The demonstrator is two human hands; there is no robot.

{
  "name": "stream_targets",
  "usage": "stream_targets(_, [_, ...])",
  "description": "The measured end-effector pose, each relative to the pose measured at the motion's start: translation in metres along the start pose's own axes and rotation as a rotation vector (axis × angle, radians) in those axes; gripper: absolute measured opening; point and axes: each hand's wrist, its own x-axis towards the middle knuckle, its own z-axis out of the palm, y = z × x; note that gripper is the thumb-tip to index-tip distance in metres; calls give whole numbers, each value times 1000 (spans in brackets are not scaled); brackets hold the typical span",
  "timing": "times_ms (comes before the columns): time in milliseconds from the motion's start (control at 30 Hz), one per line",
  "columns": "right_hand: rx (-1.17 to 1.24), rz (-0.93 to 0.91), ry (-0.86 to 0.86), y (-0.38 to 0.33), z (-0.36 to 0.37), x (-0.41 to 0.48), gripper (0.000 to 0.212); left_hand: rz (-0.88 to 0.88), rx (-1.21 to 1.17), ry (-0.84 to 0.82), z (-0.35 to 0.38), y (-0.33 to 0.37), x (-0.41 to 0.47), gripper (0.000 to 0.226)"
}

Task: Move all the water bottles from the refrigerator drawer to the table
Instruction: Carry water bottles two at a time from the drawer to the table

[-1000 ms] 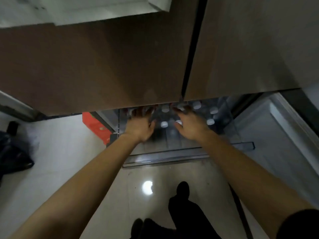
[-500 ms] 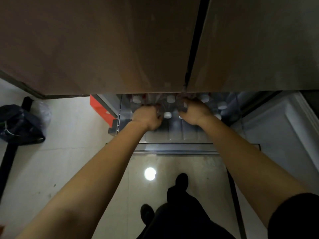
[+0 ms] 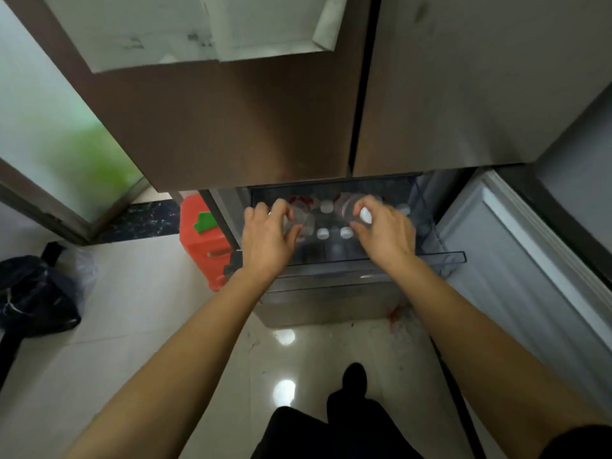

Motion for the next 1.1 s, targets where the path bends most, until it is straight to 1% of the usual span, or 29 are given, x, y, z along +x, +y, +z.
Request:
stream_targets(67, [117,93,44,-9,-15,-4,23,50,-25,-35,-6,0,-1,27])
stream_targets(133, [167,122,15,-15,-19,-10,24,75,-17,-97,-3,1,-5,25])
stream_targets(233, [216,164,-51,-13,-11,-16,22,57,23,-180,5,-4,-11,24])
stream_targets(300, [251,203,-91,-6,-3,-17,24,65,31,-197,9,-11,-13,29])
stream_targets(367, [259,223,-126,3,5,-17,29,55,-7,-208,11,-15,-11,41])
stream_targets(433, [235,219,-146,7,10,-17,38,4,-67,-228,14,-16,-7,51])
stream_targets(500, [181,204,-170,4,15,-14,52,-52,-94,-234,20,-16,-4,57])
stream_targets(567, [130,201,-155,-2,21,-10,62,-127,-161,-264,28,-17,-2,65])
stream_targets(667, [37,197,-109,-4,35,-7,68,-209,-297,-368,42,-21,-3,78])
stream_targets(733, [15,205,-133,4,43,-5,72,-220,-301,-399,49,-21,-4,85])
stream_targets(833, [45,211,-199,17,52,1,78,-243,-291,-378,53,-17,0,89])
stream_targets(933, [139,175,-224,18,56,6,78,-278,-279,-333,56,-13,1,86])
stream_targets(1033, [190,136,-221,13,57,8,80,-313,-339,-314,59,-11,-1,80])
stream_targets(1100, [239,154,-221,10,56,8,83,-344,-398,-287,57,-14,-1,80])
